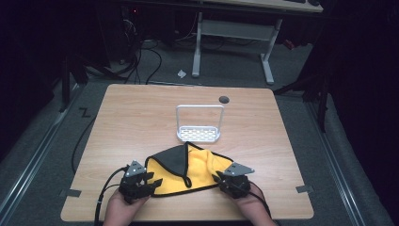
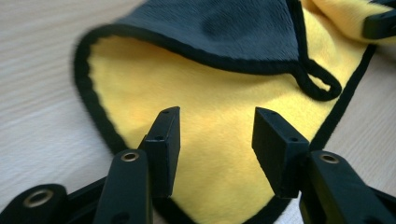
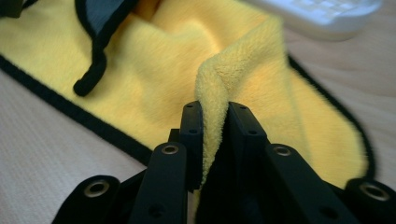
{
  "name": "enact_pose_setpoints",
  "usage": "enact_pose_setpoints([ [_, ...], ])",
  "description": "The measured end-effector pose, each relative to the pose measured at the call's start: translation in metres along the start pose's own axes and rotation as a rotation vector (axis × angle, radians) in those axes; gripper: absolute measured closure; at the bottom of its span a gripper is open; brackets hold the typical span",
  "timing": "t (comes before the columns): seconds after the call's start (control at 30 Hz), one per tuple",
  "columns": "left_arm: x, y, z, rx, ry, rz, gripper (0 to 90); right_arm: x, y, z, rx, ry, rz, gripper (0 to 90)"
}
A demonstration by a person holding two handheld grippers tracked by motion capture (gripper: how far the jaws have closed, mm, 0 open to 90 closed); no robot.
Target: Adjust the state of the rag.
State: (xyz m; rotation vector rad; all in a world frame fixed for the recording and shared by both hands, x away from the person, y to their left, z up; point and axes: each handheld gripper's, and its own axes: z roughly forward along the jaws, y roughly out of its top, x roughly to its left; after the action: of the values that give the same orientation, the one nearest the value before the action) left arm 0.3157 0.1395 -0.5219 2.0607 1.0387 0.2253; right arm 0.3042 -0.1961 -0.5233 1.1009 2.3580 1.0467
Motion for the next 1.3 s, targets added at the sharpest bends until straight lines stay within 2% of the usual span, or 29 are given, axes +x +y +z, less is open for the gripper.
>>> enact_pose_setpoints([
  [0.03, -0.001, -0.001, 0.002, 0.008, 0.007, 0.009, 51.7, 0.006, -0.002, 0.006, 0.01, 0.005, -0.013, 76.9],
  [0.1, -0.001, -0.002, 0.005, 0.039, 0.022, 0.025, 51.6, 0.006, -0.001, 0.007, 0.009, 0.007, -0.021, 75.6],
  [0.2, 0.0, -0.004, 0.006, 0.033, 0.026, 0.035, 51.9, 0.002, 0.001, 0.004, 0.002, 0.049, 0.013, 61.7],
  [0.23, 0.0, -0.004, 0.006, 0.028, 0.029, 0.03, 52.9, 0.001, 0.004, -0.002, -0.022, 0.037, 0.0, 56.2],
  [0.27, 0.001, -0.004, 0.006, 0.025, 0.033, 0.031, 52.9, 0.001, 0.004, -0.002, -0.022, 0.037, 0.0, 56.2],
  [0.4, 0.002, -0.004, 0.007, 0.017, 0.048, 0.039, 54.3, -0.005, 0.013, -0.019, -0.096, 0.031, 0.008, 48.3],
  [0.43, 0.003, -0.005, 0.007, 0.015, 0.05, 0.039, 54.3, -0.005, 0.013, -0.019, -0.096, 0.031, 0.008, 48.3],
  [0.63, 0.009, -0.005, 0.006, -0.001, 0.045, 0.019, 55.3, -0.017, 0.023, -0.043, -0.183, -0.029, 0.008, 49.0],
  [0.83, 0.009, -0.005, 0.006, -0.001, 0.042, 0.023, 55.3, -0.038, 0.021, -0.056, -0.235, -0.057, 0.072, 52.4],
  [0.9, 0.01, -0.005, 0.006, -0.002, 0.045, 0.022, 55.3, -0.042, 0.019, -0.056, -0.238, -0.08, 0.081, 58.1],
  [0.97, 0.01, -0.005, 0.006, -0.003, 0.041, 0.015, 55.4, -0.047, 0.015, -0.052, -0.228, -0.1, 0.089, 65.8],
  [1.03, 0.01, -0.006, 0.006, -0.004, 0.04, 0.014, 55.3, -0.051, 0.011, -0.043, -0.185, -0.109, 0.083, 77.6],
  [1.1, 0.01, -0.006, 0.006, -0.004, 0.044, 0.018, 55.3, -0.051, 0.008, -0.03, -0.127, -0.11, 0.069, 85.2],
  [1.2, 0.01, -0.006, 0.006, -0.004, 0.048, 0.023, 56.0, -0.05, 0.005, -0.01, -0.03, -0.101, 0.053, 90.0],
  [1.3, 0.012, -0.006, 0.005, -0.004, 0.053, 0.023, 60.5, -0.046, 0.0, 0.004, 0.054, -0.094, 0.022, 90.0],
])
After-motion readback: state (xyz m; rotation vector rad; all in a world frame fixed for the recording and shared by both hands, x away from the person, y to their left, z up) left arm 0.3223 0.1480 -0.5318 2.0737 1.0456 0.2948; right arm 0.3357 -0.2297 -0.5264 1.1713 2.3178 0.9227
